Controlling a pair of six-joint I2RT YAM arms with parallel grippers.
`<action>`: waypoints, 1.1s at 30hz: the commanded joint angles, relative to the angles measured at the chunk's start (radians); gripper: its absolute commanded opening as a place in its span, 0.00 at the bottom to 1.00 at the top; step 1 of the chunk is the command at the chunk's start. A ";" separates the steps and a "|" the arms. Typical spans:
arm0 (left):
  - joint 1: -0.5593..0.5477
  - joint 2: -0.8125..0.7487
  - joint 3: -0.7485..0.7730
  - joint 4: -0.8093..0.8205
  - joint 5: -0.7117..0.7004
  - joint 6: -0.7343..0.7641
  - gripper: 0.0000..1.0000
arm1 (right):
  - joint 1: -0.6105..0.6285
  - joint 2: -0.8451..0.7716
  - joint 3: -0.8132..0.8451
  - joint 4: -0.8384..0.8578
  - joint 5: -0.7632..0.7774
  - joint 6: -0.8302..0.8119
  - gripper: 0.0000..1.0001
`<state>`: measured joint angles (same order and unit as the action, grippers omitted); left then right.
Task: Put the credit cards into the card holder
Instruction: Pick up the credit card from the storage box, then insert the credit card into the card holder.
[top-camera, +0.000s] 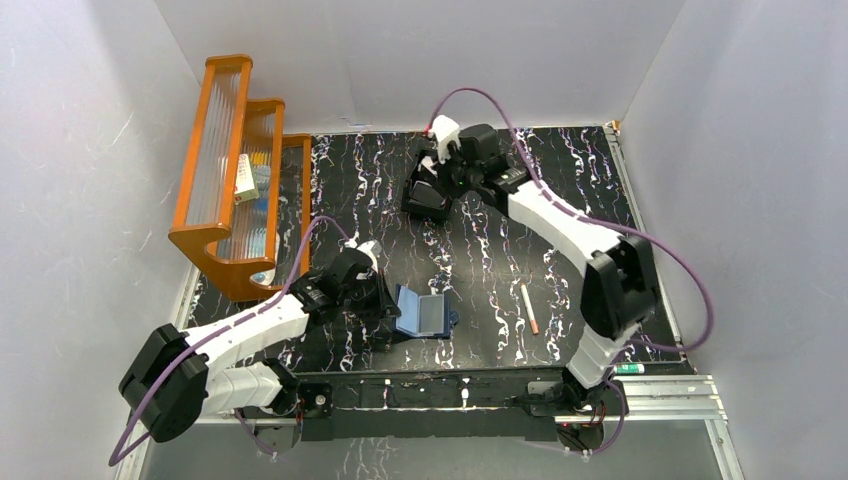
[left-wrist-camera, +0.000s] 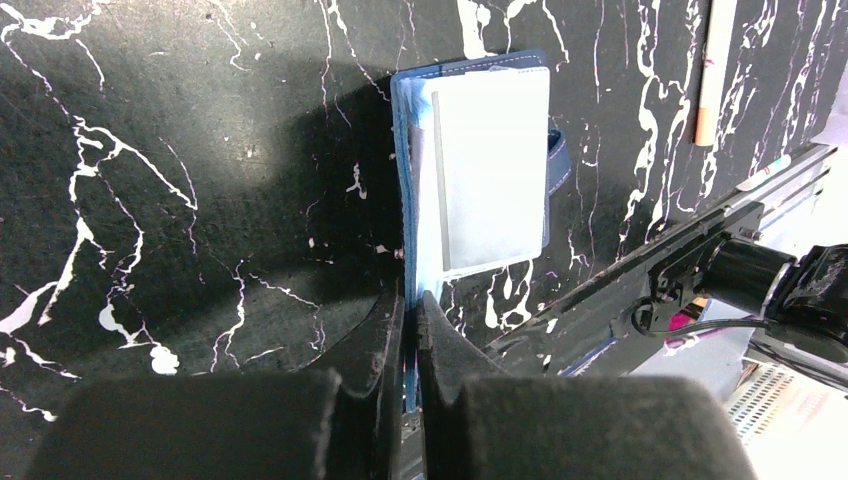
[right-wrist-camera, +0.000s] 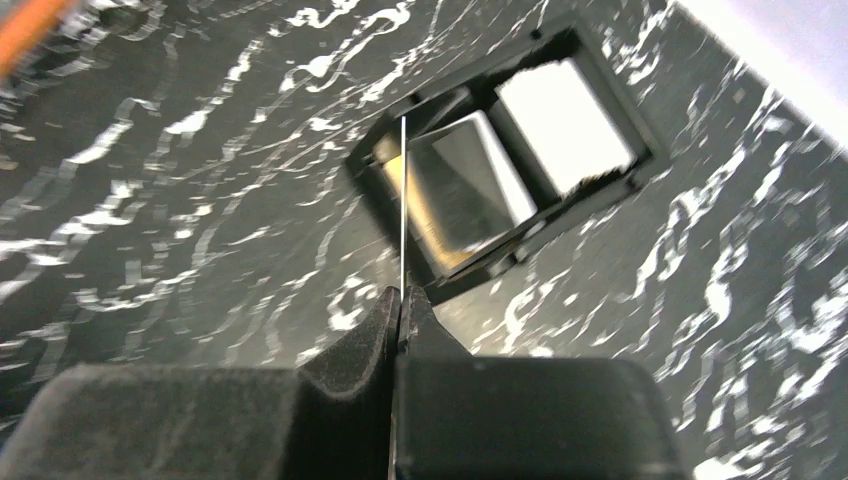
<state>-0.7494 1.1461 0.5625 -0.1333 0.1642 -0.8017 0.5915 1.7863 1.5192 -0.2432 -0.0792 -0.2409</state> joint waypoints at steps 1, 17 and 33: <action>-0.004 -0.043 -0.018 0.063 -0.018 -0.053 0.00 | 0.017 -0.181 -0.129 0.034 -0.002 0.438 0.00; -0.004 0.010 -0.083 0.304 -0.002 -0.204 0.02 | 0.041 -0.519 -0.704 0.292 -0.189 1.269 0.00; -0.005 -0.070 -0.121 0.145 -0.074 -0.151 0.33 | 0.174 -0.499 -0.967 0.475 -0.109 1.316 0.00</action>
<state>-0.7494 1.1137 0.4480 0.0658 0.1291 -0.9806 0.7570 1.2827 0.5751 0.1139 -0.2081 1.0744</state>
